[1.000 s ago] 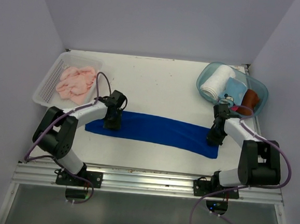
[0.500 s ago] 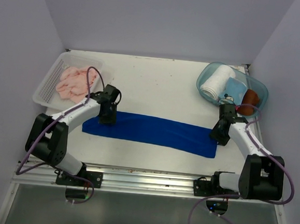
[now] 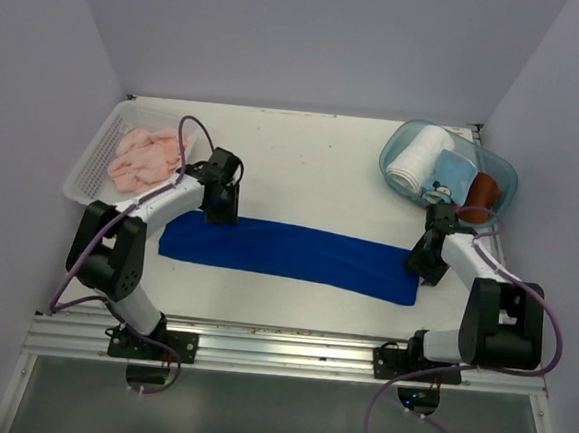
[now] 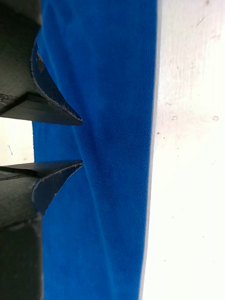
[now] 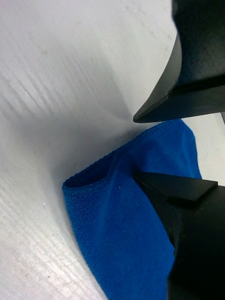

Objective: Roll the towels
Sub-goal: Fold the towel

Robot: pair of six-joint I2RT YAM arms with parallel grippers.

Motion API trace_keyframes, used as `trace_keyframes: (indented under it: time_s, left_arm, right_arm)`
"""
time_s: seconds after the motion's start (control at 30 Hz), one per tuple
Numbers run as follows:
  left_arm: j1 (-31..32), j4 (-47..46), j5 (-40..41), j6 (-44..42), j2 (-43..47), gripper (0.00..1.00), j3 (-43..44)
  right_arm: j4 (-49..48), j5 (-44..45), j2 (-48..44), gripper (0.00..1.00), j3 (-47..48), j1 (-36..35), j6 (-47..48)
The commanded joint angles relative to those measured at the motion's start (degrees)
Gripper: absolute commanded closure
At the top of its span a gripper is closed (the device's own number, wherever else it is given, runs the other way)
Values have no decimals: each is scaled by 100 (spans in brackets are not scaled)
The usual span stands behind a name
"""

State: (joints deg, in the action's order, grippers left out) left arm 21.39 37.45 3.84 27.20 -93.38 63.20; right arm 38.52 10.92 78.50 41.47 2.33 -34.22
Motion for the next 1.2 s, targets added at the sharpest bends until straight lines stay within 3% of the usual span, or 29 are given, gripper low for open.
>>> trace_keyframes:
  time_s: [0.0,0.13,0.23,0.3,0.63,0.87,1.0,1.17]
  left_arm:
    - [-3,-151,-208,-241,-215,61,114]
    - [15,-317,-304,-364,-224,61,-141]
    - [41,-545,-436,-391,-320,61,-352]
    - [102,-581,-550,-365,-452,62,-422]
    - [1059,-827,-1034,48,-742,63,-493]
    - [1991,-1003,-1333,470,-892,62,-186]
    - [2615,-749,-1447,268,-954,60,376]
    - [2389,-274,-1210,172,-296,58,562]
  right_arm:
    - [-538,-213,113,51,-287,31,135]
    - [-1040,-380,-19,63,-518,31,143]
    - [-909,-310,25,93,-447,31,161]
    - [-768,-187,-71,100,-377,31,117]
    - [733,341,-1968,100,510,31,187]
    - [1394,-36,-2076,100,1652,31,767]
    - [1518,-703,-2110,100,2197,13,899]
    - [1632,-1074,-2111,100,2576,-180,961]
